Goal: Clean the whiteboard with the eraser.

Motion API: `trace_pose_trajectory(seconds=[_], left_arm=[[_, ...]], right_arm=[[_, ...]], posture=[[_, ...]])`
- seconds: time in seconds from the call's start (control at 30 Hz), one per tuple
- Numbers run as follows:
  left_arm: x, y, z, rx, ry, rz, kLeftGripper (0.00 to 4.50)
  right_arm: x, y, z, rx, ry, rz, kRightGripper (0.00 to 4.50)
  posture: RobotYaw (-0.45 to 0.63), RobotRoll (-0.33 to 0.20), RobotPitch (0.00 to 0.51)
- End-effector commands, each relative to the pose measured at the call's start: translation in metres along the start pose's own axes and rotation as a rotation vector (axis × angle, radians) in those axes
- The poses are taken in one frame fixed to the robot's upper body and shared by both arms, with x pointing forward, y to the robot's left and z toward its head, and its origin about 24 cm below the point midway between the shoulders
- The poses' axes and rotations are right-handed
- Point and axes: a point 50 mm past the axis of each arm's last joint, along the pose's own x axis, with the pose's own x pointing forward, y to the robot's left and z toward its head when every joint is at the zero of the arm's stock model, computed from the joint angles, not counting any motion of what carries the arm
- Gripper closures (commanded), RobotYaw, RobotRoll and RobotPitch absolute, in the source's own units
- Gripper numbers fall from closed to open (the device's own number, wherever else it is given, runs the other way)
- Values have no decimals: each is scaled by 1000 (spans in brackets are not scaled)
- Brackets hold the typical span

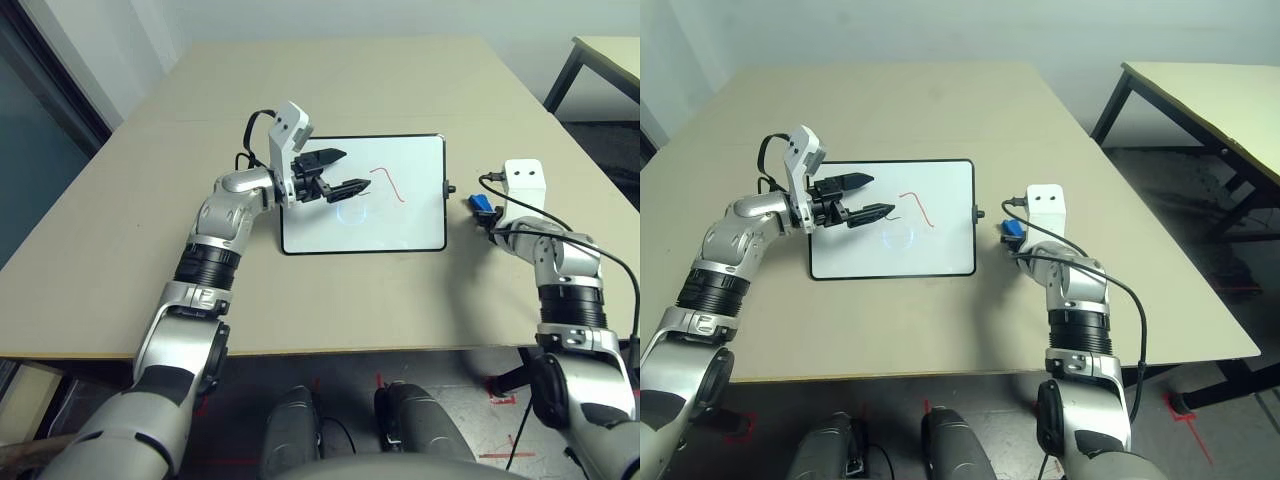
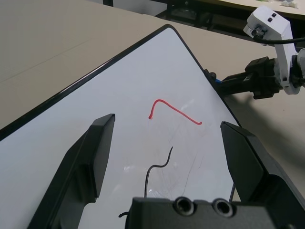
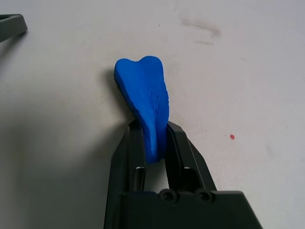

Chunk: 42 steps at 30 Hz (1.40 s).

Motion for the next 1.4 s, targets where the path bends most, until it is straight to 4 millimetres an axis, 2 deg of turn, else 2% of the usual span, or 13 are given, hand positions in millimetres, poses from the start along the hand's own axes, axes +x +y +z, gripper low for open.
trace_pose_trajectory(seconds=[0.03, 0.1, 0.2, 0.27, 0.33, 0.4, 0.5, 0.67, 0.73, 0.87, 1.1, 1.4], left_arm=[[-4, 1, -4, 0, 20, 0, 0], [-6, 2, -5, 4, 25, 2, 0], [-8, 3, -7, 6, 33, 4, 0], [-9, 3, -8, 8, 41, 5, 0], [-11, 4, -8, 11, 49, 6, 0], [-12, 4, -7, 12, 52, 7, 0], [-14, 5, -6, 18, 55, 13, 0], [-15, 3, -6, 16, 64, 8, 0], [-15, 2, -6, 15, 64, 6, 0], [-15, 1, -6, 12, 65, 5, 0], [-15, 1, -6, 8, 67, 4, 0], [-16, 2, -8, -1, 70, 14, 0]], right_arm=[[-9, -2, 36, 2, -153, -1, 3935], [-23, 14, 65, -9, -281, 86, 3935], [-38, 45, 84, -43, -341, 235, 3935], [-45, 61, 86, -67, -340, 309, 3935], [-52, 80, 77, -118, -283, 403, 3935], [-54, 88, 67, -158, -216, 444, 3935], [-53, 90, 36, -214, -34, 442, 3935], [-54, 89, -1, -280, 142, 418, 3936], [-56, 88, -8, -295, 175, 417, 3936], [-55, 87, -10, -301, 179, 403, 3936], [-48, 88, 31, -254, -13, 365, 3938], [-59, 114, -3, -330, 108, 489, 3955]], posture=[[-146, 0, 41], [-155, 0, 40], [-158, 0, 38], [-155, 0, 38], [-153, 0, 39], [-148, 0, 40], [-142, 0, 43], [-138, 0, 48], [-138, 0, 50], [-138, 0, 54], [-136, 0, 58], [-131, 0, 61]])
